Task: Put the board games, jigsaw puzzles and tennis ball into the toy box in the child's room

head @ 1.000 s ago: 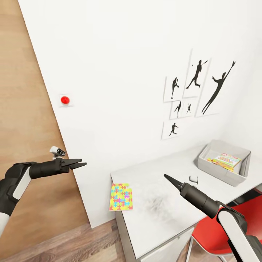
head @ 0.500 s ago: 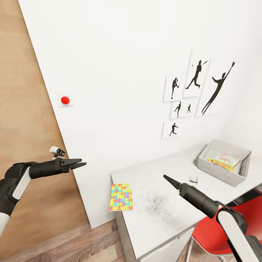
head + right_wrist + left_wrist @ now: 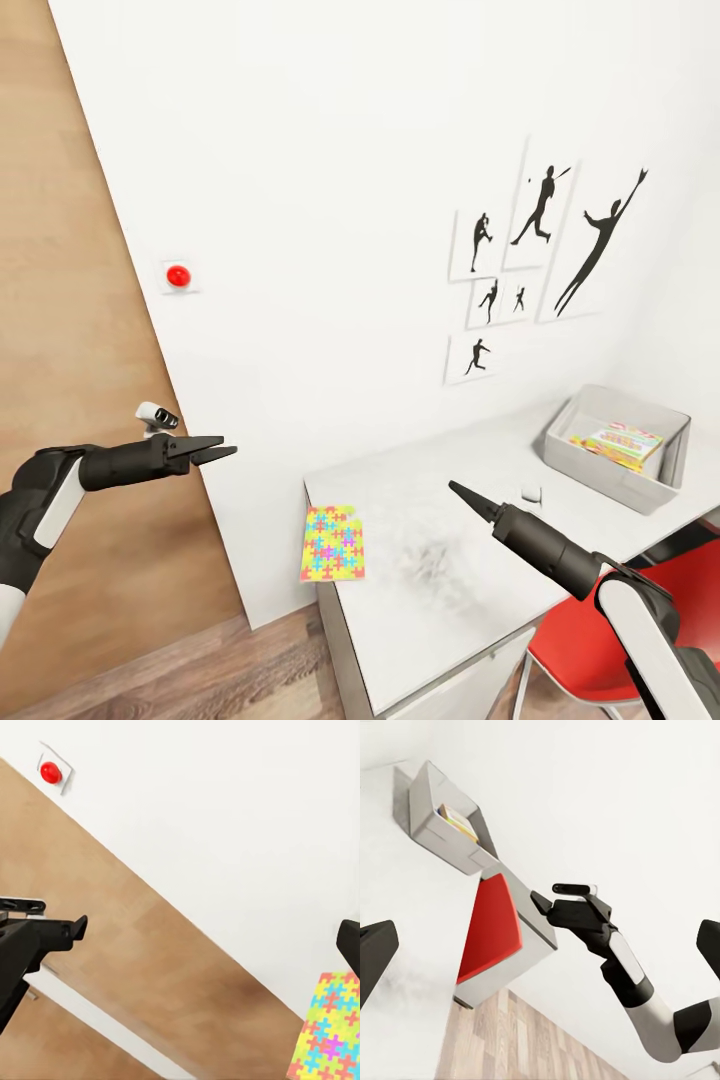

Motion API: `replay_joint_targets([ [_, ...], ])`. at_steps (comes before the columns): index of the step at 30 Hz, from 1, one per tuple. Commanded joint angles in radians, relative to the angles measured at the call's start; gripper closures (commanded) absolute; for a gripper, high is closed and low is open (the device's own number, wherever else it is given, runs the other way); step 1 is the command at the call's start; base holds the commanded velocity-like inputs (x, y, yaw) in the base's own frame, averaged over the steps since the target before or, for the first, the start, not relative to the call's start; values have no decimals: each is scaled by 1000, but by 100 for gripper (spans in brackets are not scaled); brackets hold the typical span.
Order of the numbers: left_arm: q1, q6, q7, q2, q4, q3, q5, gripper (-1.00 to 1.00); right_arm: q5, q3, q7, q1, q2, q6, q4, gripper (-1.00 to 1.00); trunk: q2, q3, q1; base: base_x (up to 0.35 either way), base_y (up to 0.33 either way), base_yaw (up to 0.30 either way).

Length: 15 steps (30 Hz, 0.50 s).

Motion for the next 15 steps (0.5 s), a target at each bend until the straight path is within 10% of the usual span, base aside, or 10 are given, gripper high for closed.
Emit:
replay_joint_targets([
  [1,-1,11,-2,0,0,0,2,-100,-7,-1,0,-1,0,7,0,-100,-2,-2,1,167,0,0],
  [15,-1,12,-2,-1,0,-1,3,-100,-7,0,0,-1,0,7,0,-100,-2,-2,1,183,0,0],
])
